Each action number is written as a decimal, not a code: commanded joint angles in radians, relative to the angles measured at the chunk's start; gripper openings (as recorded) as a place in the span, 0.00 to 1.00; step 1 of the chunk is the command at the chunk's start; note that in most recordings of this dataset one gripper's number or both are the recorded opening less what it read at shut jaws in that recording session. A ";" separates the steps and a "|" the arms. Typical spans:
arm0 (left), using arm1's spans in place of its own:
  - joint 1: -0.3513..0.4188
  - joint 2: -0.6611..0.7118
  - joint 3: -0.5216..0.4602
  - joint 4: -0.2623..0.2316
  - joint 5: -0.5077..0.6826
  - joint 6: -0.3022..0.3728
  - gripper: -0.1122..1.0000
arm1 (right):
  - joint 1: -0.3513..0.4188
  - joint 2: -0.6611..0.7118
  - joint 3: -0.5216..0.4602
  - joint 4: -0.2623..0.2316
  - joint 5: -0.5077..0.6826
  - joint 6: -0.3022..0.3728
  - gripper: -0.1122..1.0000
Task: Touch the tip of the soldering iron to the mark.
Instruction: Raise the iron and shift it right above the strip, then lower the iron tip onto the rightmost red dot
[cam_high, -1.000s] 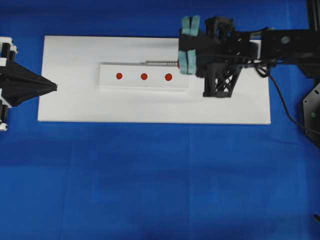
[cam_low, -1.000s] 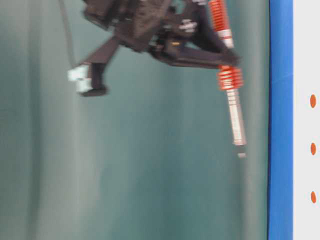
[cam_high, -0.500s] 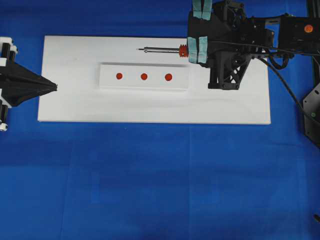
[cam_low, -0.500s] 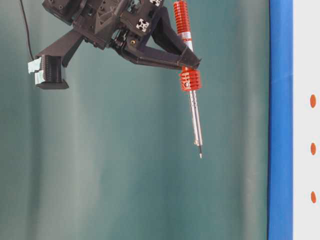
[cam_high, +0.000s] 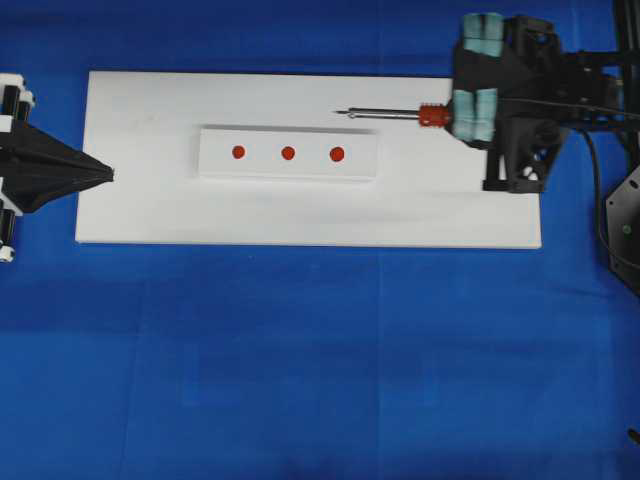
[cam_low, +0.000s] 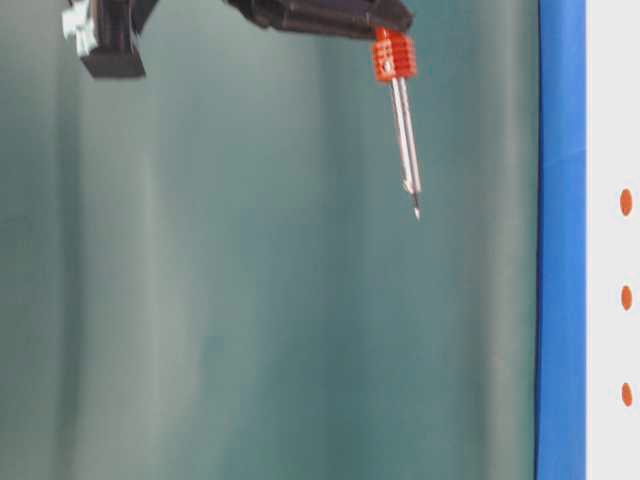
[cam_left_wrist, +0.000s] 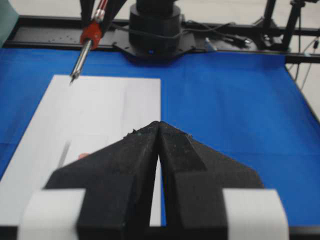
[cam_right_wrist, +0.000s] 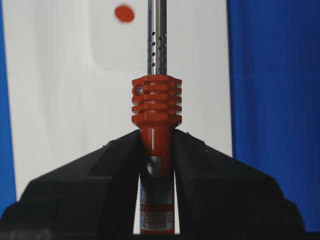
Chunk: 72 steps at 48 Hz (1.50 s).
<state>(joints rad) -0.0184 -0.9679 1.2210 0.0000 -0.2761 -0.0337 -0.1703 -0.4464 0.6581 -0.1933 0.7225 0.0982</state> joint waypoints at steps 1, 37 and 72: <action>0.000 0.003 -0.012 0.002 -0.006 0.002 0.10 | 0.000 -0.040 0.005 0.002 -0.005 0.003 0.16; -0.002 -0.008 -0.014 0.002 -0.009 0.000 0.10 | 0.002 0.149 0.026 0.002 -0.014 0.003 0.16; -0.002 -0.011 -0.012 0.002 -0.005 0.002 0.10 | -0.025 0.293 0.048 -0.005 -0.135 0.002 0.16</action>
<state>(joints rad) -0.0184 -0.9817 1.2210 0.0000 -0.2761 -0.0337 -0.1902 -0.1473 0.7179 -0.1948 0.5937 0.1012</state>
